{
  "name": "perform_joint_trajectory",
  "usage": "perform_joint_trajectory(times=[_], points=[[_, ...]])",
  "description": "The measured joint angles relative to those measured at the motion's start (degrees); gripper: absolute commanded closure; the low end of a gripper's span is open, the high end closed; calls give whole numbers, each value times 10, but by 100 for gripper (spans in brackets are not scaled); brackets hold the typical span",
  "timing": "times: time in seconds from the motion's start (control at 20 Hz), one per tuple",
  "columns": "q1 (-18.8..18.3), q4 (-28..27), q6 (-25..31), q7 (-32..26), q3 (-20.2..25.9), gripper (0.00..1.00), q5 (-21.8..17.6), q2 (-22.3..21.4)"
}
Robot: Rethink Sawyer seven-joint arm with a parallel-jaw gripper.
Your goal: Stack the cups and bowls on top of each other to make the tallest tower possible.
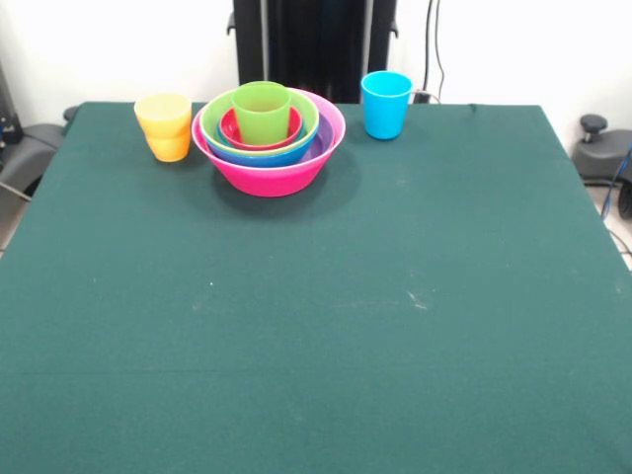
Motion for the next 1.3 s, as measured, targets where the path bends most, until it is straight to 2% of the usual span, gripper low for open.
perform_joint_trajectory(times=[0.25, 0.45, 0.55, 0.7, 0.75, 0.95, 1.05, 1.3], points=[[-8, 15, 0, 0, 30, 0, 7, -12], [-30, 30, -1, 0, 64, 0, 2, -15], [-47, 38, -9, 0, 82, 0, -23, -14], [-51, 39, -17, 0, 83, 0, -51, -10], [-50, 39, -23, 0, 81, 0, -80, -4], [-38, 34, -33, 0, 61, 0, -122, 15], [-18, 24, -42, 0, 33, 0, -152, 40], [32, -4, -58, 0, -32, 0, -188, 103]])
